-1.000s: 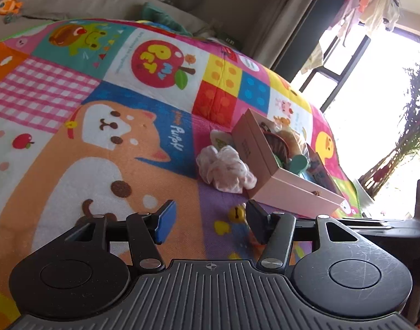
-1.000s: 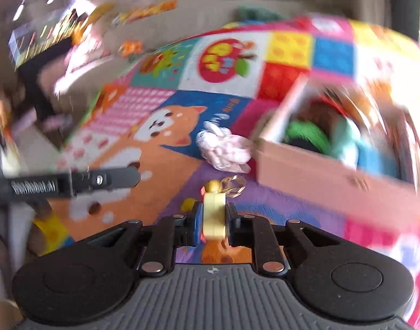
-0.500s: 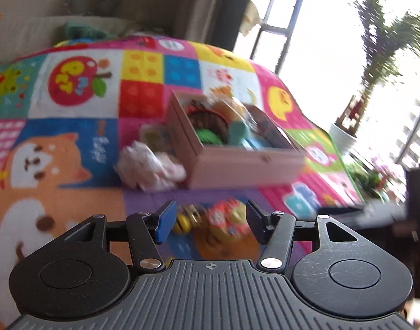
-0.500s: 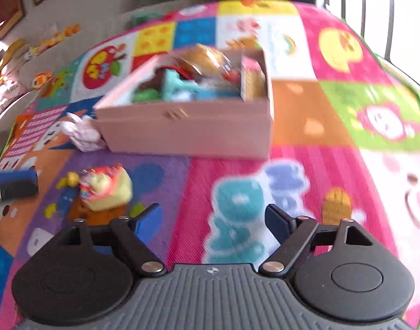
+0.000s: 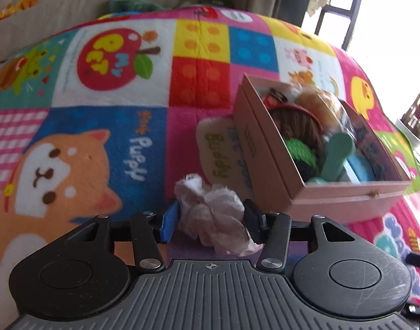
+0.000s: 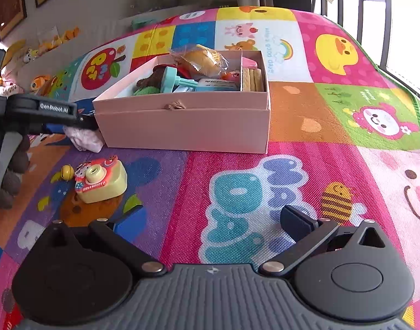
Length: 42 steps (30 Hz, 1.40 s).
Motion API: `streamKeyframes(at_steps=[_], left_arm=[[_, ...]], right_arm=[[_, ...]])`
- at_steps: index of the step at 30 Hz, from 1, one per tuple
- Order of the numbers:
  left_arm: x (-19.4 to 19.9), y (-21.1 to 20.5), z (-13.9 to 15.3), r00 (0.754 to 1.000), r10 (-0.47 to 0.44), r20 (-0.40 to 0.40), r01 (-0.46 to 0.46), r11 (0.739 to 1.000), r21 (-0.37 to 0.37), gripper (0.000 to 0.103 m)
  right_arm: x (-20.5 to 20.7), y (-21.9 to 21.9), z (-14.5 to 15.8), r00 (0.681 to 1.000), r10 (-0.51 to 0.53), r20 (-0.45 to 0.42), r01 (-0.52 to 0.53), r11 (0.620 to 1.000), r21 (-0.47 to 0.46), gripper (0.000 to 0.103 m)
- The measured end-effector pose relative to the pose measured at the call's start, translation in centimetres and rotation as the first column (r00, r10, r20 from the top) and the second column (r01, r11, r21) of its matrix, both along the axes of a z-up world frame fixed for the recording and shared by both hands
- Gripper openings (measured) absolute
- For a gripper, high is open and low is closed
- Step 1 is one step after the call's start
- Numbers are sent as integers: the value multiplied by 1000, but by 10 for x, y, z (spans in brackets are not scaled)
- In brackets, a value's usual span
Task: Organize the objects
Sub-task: 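Move the left tool to the red Hello Kitty toy and grasp it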
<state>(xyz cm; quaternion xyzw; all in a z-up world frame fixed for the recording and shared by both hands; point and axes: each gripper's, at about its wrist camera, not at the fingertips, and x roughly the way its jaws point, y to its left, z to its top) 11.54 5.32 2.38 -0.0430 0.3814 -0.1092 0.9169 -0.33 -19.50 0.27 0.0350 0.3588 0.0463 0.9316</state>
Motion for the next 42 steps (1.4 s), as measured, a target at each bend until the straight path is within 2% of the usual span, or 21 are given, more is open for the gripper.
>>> streamKeyframes(at_steps=[7,9,11,13,15,17,19,21,23,27,31,35,42], left_arm=[[-36,-3,0,995,-89,-39,87,995,-54,52],[-46,-8,0,990,-132,-47,129,991,-44,49],[-54,-17,1,978,-204,-50,202,979,-37,48],[-56,-24,1,959,-278,-57,273,959,-77,47],[-57,-31,2,943,-327,-62,320,942,-104,41],[-63,-35,10,952,-307,-12,306,950,-57,41],[-72,-33,25,958,-278,74,279,960,-1,41],[-82,-24,39,958,-245,152,248,969,-7,41],[-90,-16,51,954,-232,189,243,969,-40,41],[-105,-22,53,939,-309,150,323,943,-79,41],[-117,-56,31,916,-393,85,397,917,-36,41],[-132,-83,11,924,-379,51,377,925,41,41],[-141,-95,0,952,-292,92,284,955,88,41]], right_arm=[[0,-3,0,1000,-1,2,1,1000,20,103],[0,-3,0,1000,2,-3,-2,1000,20,103],[2,0,0,1000,8,-14,-8,1000,-5,103],[3,6,-1,999,19,-29,-21,999,-49,103],[4,9,-1,999,27,-36,-29,997,-70,103],[3,8,-1,999,37,-37,-39,997,-69,103],[2,7,-1,999,41,-34,-43,997,-63,103],[0,5,0,999,38,-25,-39,998,-46,103],[-2,0,1,1000,27,-14,-28,999,-19,103],[-7,-26,9,997,-79,26,77,995,59,103],[-8,-58,10,978,-204,41,201,977,74,103],[-10,-78,3,967,-254,15,248,956,153,103],[-6,-67,1,976,-219,16,216,969,118,103]])
